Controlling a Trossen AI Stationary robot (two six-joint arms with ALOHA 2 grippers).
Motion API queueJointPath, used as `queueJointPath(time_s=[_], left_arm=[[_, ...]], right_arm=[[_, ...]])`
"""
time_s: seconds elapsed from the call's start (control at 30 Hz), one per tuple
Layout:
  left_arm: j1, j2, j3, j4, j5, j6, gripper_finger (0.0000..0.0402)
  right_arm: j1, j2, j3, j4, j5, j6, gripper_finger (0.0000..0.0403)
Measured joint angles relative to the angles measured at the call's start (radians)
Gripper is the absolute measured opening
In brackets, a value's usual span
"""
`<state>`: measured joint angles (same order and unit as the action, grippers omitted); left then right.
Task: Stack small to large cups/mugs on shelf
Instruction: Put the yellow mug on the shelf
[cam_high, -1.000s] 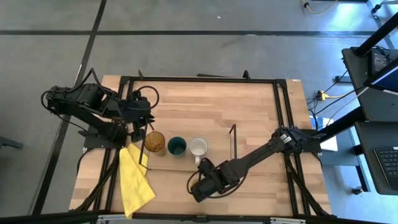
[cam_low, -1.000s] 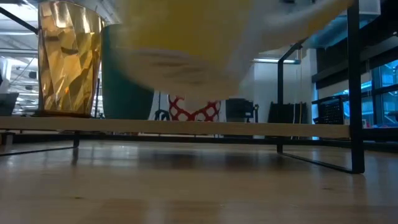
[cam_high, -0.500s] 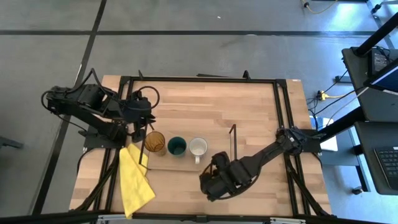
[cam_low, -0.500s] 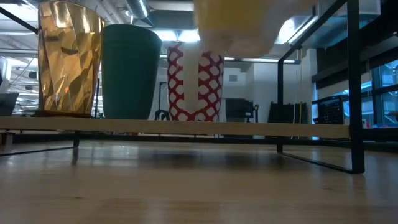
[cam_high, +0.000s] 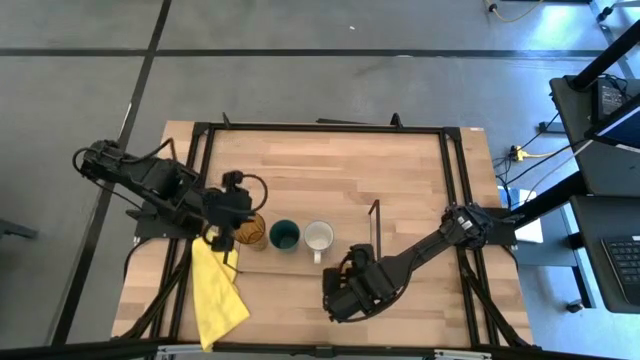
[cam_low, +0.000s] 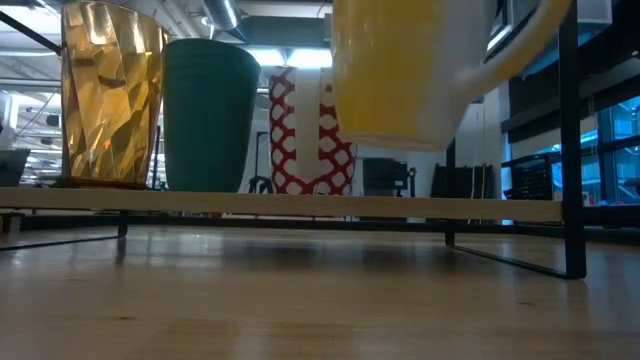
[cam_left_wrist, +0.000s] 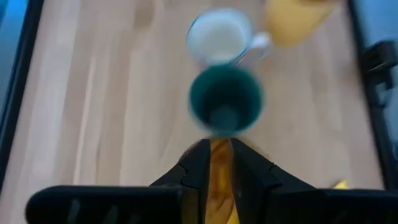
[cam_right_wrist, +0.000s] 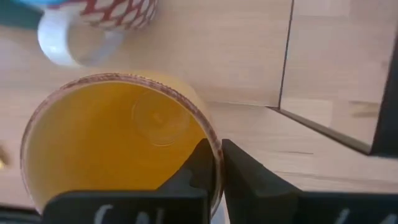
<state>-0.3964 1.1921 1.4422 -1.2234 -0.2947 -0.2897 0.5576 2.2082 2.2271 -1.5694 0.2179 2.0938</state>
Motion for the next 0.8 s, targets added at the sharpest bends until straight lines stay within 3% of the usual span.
queueJointPath(time_s=[0.17, 0.4, 0.8], left_arm=[[-0.031, -0.002, 0.0, 0.138, 0.0, 0.156, 0.0051], [-0.032, -0.002, 0.0, 0.137, 0.0, 0.353, 0.0051], [-0.032, -0.003, 0.0, 0.137, 0.001, 0.406, 0.0051]], right_arm=[[-0.005, 0.0, -0.008, -0.001, 0.01, 0.087, 0.0021], [-0.081, 0.004, -0.008, -0.002, 0.031, 0.096, 0.0022], [-0.089, 0.004, -0.008, -0.001, -0.079, 0.099, 0.0022]])
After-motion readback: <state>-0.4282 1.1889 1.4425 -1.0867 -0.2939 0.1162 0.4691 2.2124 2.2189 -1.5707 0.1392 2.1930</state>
